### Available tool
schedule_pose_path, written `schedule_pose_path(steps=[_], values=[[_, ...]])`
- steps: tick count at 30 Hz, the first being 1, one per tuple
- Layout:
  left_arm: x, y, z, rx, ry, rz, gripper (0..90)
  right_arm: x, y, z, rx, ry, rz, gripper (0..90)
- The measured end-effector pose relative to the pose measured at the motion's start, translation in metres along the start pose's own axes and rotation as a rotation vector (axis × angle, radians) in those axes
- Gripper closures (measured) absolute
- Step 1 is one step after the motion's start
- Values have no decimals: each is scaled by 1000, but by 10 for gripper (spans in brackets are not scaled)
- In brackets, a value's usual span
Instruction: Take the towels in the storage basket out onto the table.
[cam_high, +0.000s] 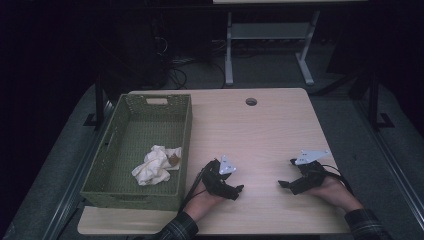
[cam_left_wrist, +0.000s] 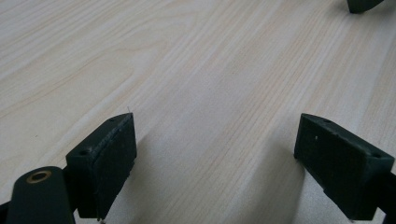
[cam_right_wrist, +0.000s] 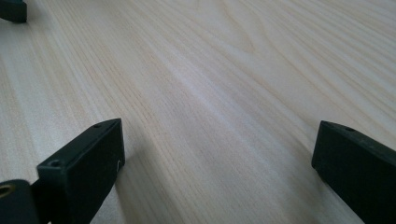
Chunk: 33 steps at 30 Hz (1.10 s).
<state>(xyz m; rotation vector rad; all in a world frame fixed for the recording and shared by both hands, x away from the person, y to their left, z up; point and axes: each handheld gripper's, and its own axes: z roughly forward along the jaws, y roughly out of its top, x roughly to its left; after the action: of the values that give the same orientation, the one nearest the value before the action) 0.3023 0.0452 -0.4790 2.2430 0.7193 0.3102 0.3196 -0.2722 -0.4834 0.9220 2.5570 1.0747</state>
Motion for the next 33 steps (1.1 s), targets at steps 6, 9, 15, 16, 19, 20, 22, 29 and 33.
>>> schedule_pose_path(steps=[6,9,15,16,19,20,22,29,33], values=[[1,1,0,9,-3,5,124,0,0,0,0,0,0,20],[1,2,-1,17,1,5,126,0,0,0,1,0,0,20],[3,2,-5,30,-11,-12,128,0,0,0,1,2,-2,20],[3,3,-6,35,-10,-17,128,0,0,0,1,2,-2,20],[3,4,-7,30,-6,-28,128,0,0,0,1,2,-2,20],[4,4,-8,29,-7,-32,128,0,0,0,1,2,-2,20],[5,5,-9,32,-6,-33,128,0,0,0,1,2,-2,20],[7,7,-16,31,-1,-27,130,0,0,0,1,2,-3,20],[6,11,-20,28,-3,-22,130,0,0,0,1,2,-2,20]])
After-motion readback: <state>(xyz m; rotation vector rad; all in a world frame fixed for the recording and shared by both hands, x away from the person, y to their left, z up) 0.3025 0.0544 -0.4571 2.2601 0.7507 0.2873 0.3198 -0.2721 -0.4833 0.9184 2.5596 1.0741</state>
